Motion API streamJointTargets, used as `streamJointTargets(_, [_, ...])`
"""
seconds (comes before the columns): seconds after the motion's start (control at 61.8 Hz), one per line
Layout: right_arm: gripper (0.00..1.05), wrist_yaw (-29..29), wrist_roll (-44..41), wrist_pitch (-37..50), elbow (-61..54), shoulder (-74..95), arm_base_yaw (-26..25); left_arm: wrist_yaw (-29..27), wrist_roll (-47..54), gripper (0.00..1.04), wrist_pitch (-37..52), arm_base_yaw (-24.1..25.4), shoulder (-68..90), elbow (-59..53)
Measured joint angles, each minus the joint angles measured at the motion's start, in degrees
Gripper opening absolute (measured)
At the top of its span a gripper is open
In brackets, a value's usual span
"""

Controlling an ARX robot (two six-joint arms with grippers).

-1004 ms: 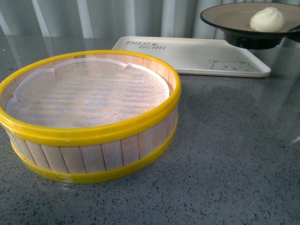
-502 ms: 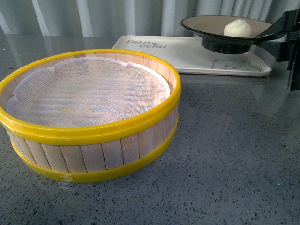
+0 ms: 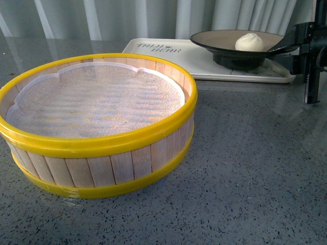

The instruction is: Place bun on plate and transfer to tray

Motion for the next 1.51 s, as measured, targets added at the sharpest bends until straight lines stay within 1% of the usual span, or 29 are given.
streamJointTargets(0.34, [0.02, 0.9, -1.7, -1.6, 0.7, 0.4, 0.8, 0.0, 0.0, 0.98, 0.0, 0.0, 0.0, 0.0])
streamJointTargets(0.421, [0.13, 1.2, -2.0, -1.8, 0.8, 0.4, 0.8, 0.0, 0.0, 0.98, 0.0, 0.0, 0.0, 0.0])
streamJointTargets(0.502, [0.27, 1.5, -2.5, -2.8, 1.2, 0.4, 0.8, 0.0, 0.0, 0.98, 0.0, 0.0, 0.0, 0.0])
streamJointTargets(0.534, [0.31, 1.7, -2.6, -2.8, 1.2, 0.4, 0.9, 0.0, 0.0, 0.98, 0.0, 0.0, 0.0, 0.0])
streamJointTargets(0.615, [0.45, 2.0, -2.8, -2.9, 1.2, 0.3, 0.9, 0.0, 0.0, 0.98, 0.0, 0.0, 0.0, 0.0])
streamJointTargets(0.68, [0.54, 2.2, -3.0, -2.9, 1.1, -0.2, 0.9, 0.0, 0.0, 0.98, 0.0, 0.0, 0.0, 0.0])
streamJointTargets(0.713, [0.61, 2.3, -3.1, -3.0, 0.7, -1.0, 0.8, 0.0, 0.0, 0.98, 0.0, 0.0, 0.0, 0.0])
streamJointTargets(0.777, [0.72, 2.6, -3.1, -3.0, -0.5, -2.8, 0.8, 0.0, 0.0, 0.98, 0.0, 0.0, 0.0, 0.0])
streamJointTargets(0.81, [0.75, 2.9, -3.1, -3.2, -1.0, -3.5, 0.8, 0.0, 0.0, 0.98, 0.0, 0.0, 0.0, 0.0])
streamJointTargets(0.874, [0.86, 4.1, -3.1, -4.0, -2.6, -5.8, 0.8, 0.0, 0.0, 0.98, 0.0, 0.0, 0.0, 0.0])
streamJointTargets(0.923, [0.96, 4.7, -3.1, -4.2, -4.3, -8.0, 0.8, 0.0, 0.0, 0.98, 0.0, 0.0, 0.0, 0.0])
streamJointTargets(0.939, [0.97, 4.9, -3.1, -4.3, -4.7, -8.3, 0.9, 0.0, 0.0, 0.98, 0.0, 0.0, 0.0, 0.0])
streamJointTargets(0.972, [0.98, 5.4, -3.2, -4.5, -5.7, -9.5, 0.9, 0.0, 0.0, 0.98, 0.0, 0.0, 0.0, 0.0])
streamJointTargets(1.02, [0.95, 6.7, -4.0, -5.3, -7.6, -11.7, 0.9, 0.0, 0.0, 0.98, 0.0, 0.0, 0.0, 0.0])
streamJointTargets(1.134, [0.96, 9.2, -6.4, -9.0, -12.1, -18.5, 0.8, 0.0, 0.0, 0.98, 0.0, 0.0, 0.0, 0.0])
streamJointTargets(1.198, [0.96, 11.3, -8.1, -13.7, -13.4, -23.6, -0.6, 0.0, 0.0, 0.98, 0.0, 0.0, 0.0, 0.0])
streamJointTargets(1.279, [0.96, 13.8, -10.6, -16.9, -13.9, -27.8, -3.4, 0.0, 0.0, 0.98, 0.0, 0.0, 0.0, 0.0])
streamJointTargets(1.344, [0.96, 17.8, -15.0, -17.8, -14.6, -32.0, -7.1, 0.0, 0.0, 0.98, 0.0, 0.0, 0.0, 0.0])
streamJointTargets(1.425, [0.96, 21.6, -20.9, -16.7, -16.2, -36.6, -10.7, 0.0, 0.0, 0.98, 0.0, 0.0, 0.0, 0.0])
streamJointTargets(1.474, [0.96, 24.2, -28.2, -14.1, -18.4, -40.9, -13.3, 0.0, 0.0, 0.98, 0.0, 0.0, 0.0, 0.0])
streamJointTargets(1.506, [0.96, 25.2, -31.4, -12.5, -19.8, -43.3, -14.3, 0.0, 0.0, 0.98, 0.0, 0.0, 0.0, 0.0])
